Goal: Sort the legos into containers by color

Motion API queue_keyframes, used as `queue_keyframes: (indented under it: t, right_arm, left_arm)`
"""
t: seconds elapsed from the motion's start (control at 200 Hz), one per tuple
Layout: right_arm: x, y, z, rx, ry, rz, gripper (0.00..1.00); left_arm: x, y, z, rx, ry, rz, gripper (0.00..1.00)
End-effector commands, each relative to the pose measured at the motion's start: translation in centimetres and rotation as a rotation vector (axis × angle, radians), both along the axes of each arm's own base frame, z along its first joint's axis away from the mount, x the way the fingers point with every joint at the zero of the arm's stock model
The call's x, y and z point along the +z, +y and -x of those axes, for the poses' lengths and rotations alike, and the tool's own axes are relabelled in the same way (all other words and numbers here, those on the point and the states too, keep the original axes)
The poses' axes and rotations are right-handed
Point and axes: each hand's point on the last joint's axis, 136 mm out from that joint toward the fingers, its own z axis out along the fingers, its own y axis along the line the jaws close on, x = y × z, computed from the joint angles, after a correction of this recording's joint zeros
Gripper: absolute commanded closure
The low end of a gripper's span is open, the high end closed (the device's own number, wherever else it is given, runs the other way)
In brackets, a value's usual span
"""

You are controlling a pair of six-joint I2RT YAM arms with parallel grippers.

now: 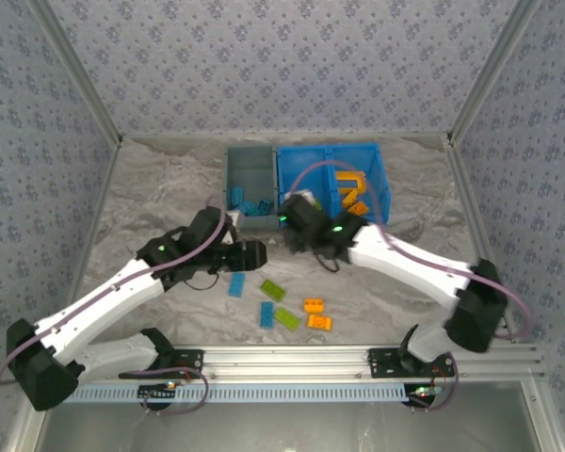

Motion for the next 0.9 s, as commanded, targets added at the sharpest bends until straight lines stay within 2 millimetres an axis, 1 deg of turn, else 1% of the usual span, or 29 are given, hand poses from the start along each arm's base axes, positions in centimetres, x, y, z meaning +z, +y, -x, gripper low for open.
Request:
queue_keyframes:
  t: [0.0, 0.035, 0.1, 0.19, 0.265, 0.35, 0.415, 0.47, 0.49, 0.615, 0.705, 0.854, 0.899]
  right_arm:
    - [-0.9, -7.1, -1.3, -0.194, 0.021, 0.086, 0.82]
    - [-0.6, -8.5, -2.0, -0.228, 0.02, 0.088, 0.82]
    - [-0.6, -10.3, -3.7, -0.269, 0.034, 0.083, 0.81]
    - [-2.0, -11.8, -6.7, -0.304, 0.075, 0.098, 0.81]
    - [-4.1, -13.2, -9.3, -0.333, 0.106, 0.127, 0.82]
    - [-5.8, -15.0, -11.7, -0.367, 0.136, 0.117, 0.83]
    - [-6.5, -16.3, -13.2, -0.392, 0.147, 0.119, 0.83]
    - [-7.1, -17.3, -14.3, -0.407, 0.166, 0.151, 0.83]
    - [-7.1, -17.7, -14.7, -0.413, 0.168, 0.163, 0.83]
    - [-8.6, -19.0, -16.4, -0.441, 0.22, 0.25, 0.84]
    - [-9.4, -19.4, -17.3, -0.443, 0.236, 0.284, 0.84]
    - [-10.4, -20.0, -17.7, -0.459, 0.258, 0.333, 0.82]
    - [-10.5, -20.3, -17.7, -0.47, 0.257, 0.345, 0.8]
  left_arm:
    - [3.7, -3.5, -0.6, -0.054, -0.109, 0.084, 0.25]
    - [3.7, -4.2, -0.6, -0.058, -0.113, 0.082, 0.25]
    - [3.5, -5.2, -0.6, -0.06, -0.114, 0.075, 0.25]
    - [3.1, -5.9, -0.5, -0.056, -0.125, 0.051, 0.25]
    - [2.4, -6.2, -0.5, -0.05, -0.124, 0.032, 0.25]
    - [1.7, -6.7, -0.3, -0.05, -0.118, 0.028, 0.25]
    - [1.4, -7.1, -0.2, -0.053, -0.119, 0.013, 0.25]
    - [1.2, -7.6, -0.2, -0.06, -0.122, 0.001, 0.25]
    - [1.2, -7.8, -0.1, -0.064, -0.126, -0.001, 0.25]
    - [1.3, -9.9, -0.3, -0.093, -0.147, 0.041, 0.25]
    - [2.3, -11.9, -0.4, -0.119, -0.172, 0.121, 0.24]
    - [4.0, -14.5, -0.8, -0.147, -0.22, 0.178, 0.24]
    - [4.4, -15.1, -0.8, -0.159, -0.237, 0.188, 0.24]
